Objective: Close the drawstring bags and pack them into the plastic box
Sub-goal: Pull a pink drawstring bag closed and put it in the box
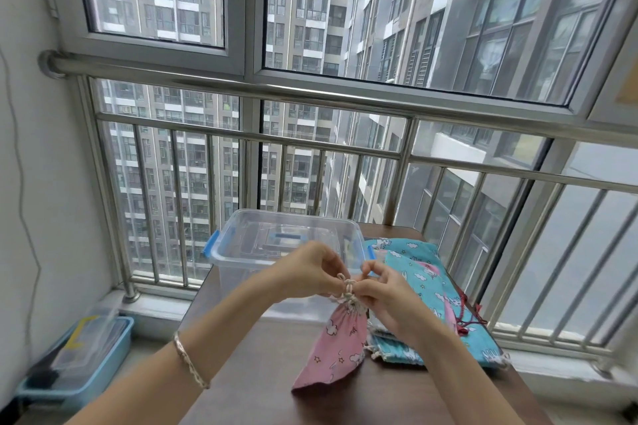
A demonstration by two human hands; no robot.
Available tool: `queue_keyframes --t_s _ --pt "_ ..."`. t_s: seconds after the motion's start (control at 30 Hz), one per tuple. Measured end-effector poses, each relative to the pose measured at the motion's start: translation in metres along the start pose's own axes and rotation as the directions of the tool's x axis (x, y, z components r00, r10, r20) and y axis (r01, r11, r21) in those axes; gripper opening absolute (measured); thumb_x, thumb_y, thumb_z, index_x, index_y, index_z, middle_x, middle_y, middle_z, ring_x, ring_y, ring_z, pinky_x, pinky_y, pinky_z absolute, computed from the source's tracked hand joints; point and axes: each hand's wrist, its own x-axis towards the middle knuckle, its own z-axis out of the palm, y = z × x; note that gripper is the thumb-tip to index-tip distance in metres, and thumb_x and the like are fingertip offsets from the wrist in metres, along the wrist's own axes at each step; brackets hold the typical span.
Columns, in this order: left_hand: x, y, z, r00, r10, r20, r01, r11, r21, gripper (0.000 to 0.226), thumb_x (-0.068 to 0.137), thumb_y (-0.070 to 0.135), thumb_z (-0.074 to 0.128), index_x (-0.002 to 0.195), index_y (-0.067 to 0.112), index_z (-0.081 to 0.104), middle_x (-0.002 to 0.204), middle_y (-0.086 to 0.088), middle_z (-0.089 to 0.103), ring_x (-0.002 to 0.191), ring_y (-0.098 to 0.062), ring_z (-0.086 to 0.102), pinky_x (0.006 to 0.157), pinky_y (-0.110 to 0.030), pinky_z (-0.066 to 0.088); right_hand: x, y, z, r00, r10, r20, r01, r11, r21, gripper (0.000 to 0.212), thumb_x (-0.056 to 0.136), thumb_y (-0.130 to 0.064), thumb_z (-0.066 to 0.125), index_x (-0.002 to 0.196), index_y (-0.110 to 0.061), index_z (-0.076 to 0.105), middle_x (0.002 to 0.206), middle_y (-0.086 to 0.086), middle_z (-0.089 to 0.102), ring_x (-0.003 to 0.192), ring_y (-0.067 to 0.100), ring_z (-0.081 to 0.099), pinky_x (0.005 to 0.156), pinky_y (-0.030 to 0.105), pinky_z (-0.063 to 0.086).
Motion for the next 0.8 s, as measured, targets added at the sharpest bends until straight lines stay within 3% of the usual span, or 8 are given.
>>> queue_keyframes --t_s 0.1,0.23,0.37,0.5,0.6,0.7,0.8 --pt "0.0 0.0 0.005 0.999 -0.006 -0.04 0.006 1.0 0.021 0.01 0.08 0.011 0.073 0.087 0.005 0.069 0.07 -0.004 0.068 0.064 -0.011 0.063 0.065 -0.025 0.054 0.004 0.007 0.001 0.999 0.041 -0.006 -0.041 0.995 0.09 0.048 0.048 -0.005 0.078 0.084 -0.01 0.046 0.066 0.008 0.055 0.064 0.018 0.046 0.064 0.029 0.036" --pt "0.001 0.0 0.007 0.996 -0.017 -0.087 0.023 0.998 0.06 0.016 0.081 0.018 0.075 0.087 0.005 0.069 0.071 -0.003 0.069 0.064 -0.009 0.065 0.066 -0.025 0.056 -0.002 0.01 0.005 0.998 0.056 -0.015 -0.053 0.99 0.133 0.04 0.05 0.002 0.074 0.08 -0.009 0.049 0.064 0.007 0.057 0.061 0.016 0.048 0.061 0.027 0.035" --pt "0.0 -0.002 0.006 0.994 -0.076 -0.072 0.075 0.997 -0.029 0.007 0.084 0.011 0.07 0.083 0.005 0.07 0.077 -0.011 0.069 0.069 -0.015 0.066 0.077 -0.031 0.06 -0.01 0.006 0.008 0.991 -0.094 -0.092 0.08 0.986 -0.146 0.023 0.067 0.0 0.08 0.077 -0.009 0.061 0.069 0.008 0.062 0.063 0.015 0.056 0.062 0.022 0.044" --pt "0.0 -0.004 0.006 0.991 -0.136 -0.007 0.134 0.98 -0.15 0.006 0.086 0.008 0.065 0.083 0.004 0.069 0.074 -0.01 0.064 0.069 -0.016 0.062 0.078 -0.03 0.058 -0.016 0.0 0.009 0.966 -0.227 -0.128 0.166 0.914 -0.37 0.012 0.077 -0.005 0.079 0.082 -0.002 0.068 0.062 0.009 0.059 0.047 0.005 0.046 0.047 0.013 0.036" --pt "0.0 -0.004 0.006 0.987 -0.162 0.005 0.159 0.964 -0.215 0.009 0.088 0.012 0.065 0.084 0.005 0.069 0.072 -0.006 0.066 0.065 -0.009 0.064 0.073 -0.024 0.056 -0.02 -0.004 0.009 0.954 -0.277 -0.118 0.204 0.883 -0.423 0.004 0.079 -0.011 0.078 0.084 -0.011 0.078 0.062 0.011 0.065 0.048 0.004 0.047 0.046 0.014 0.036" --pt "0.0 -0.006 0.006 0.984 -0.178 0.026 0.178 0.937 -0.299 0.011 0.086 0.015 0.07 0.088 0.004 0.07 0.074 -0.005 0.069 0.069 -0.009 0.067 0.076 -0.026 0.057 -0.024 -0.006 0.01 0.948 -0.306 -0.085 0.246 0.878 -0.411 0.012 0.077 -0.016 0.079 0.088 -0.012 0.08 0.073 0.008 0.074 0.053 0.002 0.056 0.05 0.012 0.04" --pt "-0.002 -0.006 0.004 0.985 -0.159 0.061 0.17 0.931 -0.322 0.018 0.083 0.014 0.074 0.095 0.002 0.07 0.08 -0.006 0.071 0.075 -0.012 0.068 0.078 -0.027 0.057 -0.024 -0.005 0.007 0.935 -0.341 -0.094 0.258 0.839 -0.479 0.008 0.077 -0.011 0.079 0.085 -0.011 0.08 0.073 0.005 0.075 0.057 0.003 0.062 0.052 0.011 0.043"
